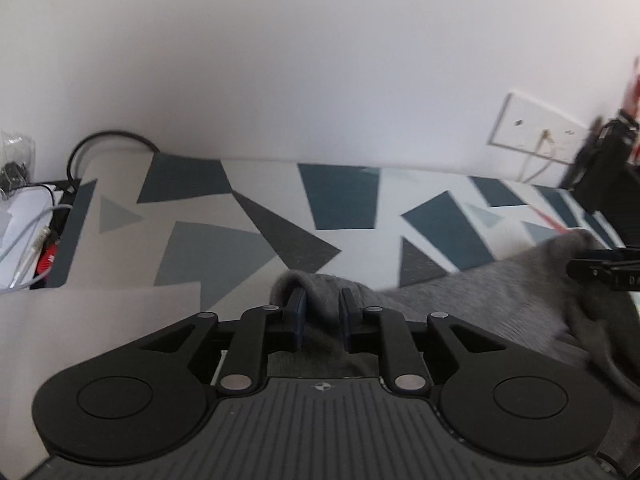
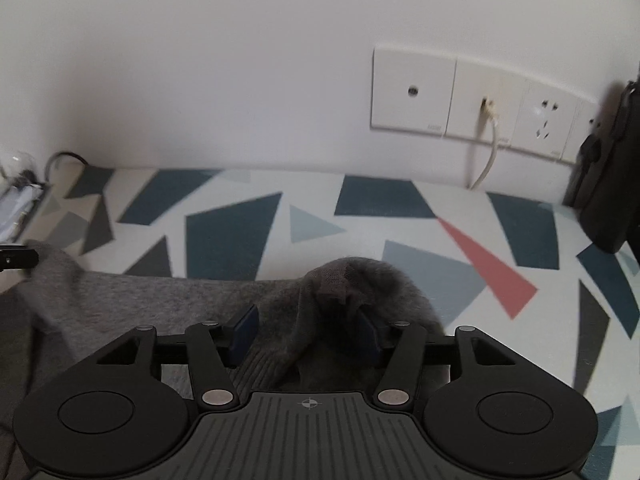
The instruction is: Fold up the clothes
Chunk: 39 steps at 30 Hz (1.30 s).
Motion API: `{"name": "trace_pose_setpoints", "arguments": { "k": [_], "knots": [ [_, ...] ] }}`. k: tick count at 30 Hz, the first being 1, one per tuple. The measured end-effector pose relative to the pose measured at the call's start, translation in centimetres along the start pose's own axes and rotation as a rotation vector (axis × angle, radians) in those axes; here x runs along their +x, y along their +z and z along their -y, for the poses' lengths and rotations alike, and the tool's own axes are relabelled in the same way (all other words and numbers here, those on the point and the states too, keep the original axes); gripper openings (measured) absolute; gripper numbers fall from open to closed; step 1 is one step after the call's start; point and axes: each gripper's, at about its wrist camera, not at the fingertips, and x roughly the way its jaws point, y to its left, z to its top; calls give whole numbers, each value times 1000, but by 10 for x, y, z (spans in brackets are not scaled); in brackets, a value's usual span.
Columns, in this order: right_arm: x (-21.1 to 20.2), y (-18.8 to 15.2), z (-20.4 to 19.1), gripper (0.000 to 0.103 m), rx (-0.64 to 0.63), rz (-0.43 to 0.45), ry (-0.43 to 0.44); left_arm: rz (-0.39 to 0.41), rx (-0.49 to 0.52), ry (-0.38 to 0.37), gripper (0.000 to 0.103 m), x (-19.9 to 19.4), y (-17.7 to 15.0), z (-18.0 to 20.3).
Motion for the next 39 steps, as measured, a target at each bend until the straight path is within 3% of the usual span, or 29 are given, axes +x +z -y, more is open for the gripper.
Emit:
{"name": "trace_pose_setpoints", "arguments": {
  "k": [7,10,14,20,24,27,31,34,37,39],
  "knots": [
    [-29,-12,-15,51,-135,-33,57,5,74,-49,18,-32,-17,21],
    [-16,-16,-23,49,-231,-92,-16,-61,114,-107,18,-20,-27,36],
    [7,-21,-31,49,-292,-153,-89,-119,252,-103,18,14,-37,61],
    [43,-9,-34,49,-286,-167,-108,-147,219,-66,18,63,-18,62],
    [51,16,-25,49,-222,-147,-89,-100,169,-47,18,72,4,53],
    [58,42,-14,47,-162,-96,-84,-42,133,-1,18,84,27,47],
    [62,74,3,48,-14,43,-75,12,8,62,18,100,53,27],
    [61,85,14,49,70,40,-36,10,-1,50,18,98,56,20],
    [52,77,10,55,1,29,-23,-21,31,27,29,84,41,20],
    [46,69,9,55,-47,8,-21,-54,44,7,42,72,28,19]
  ]
}}
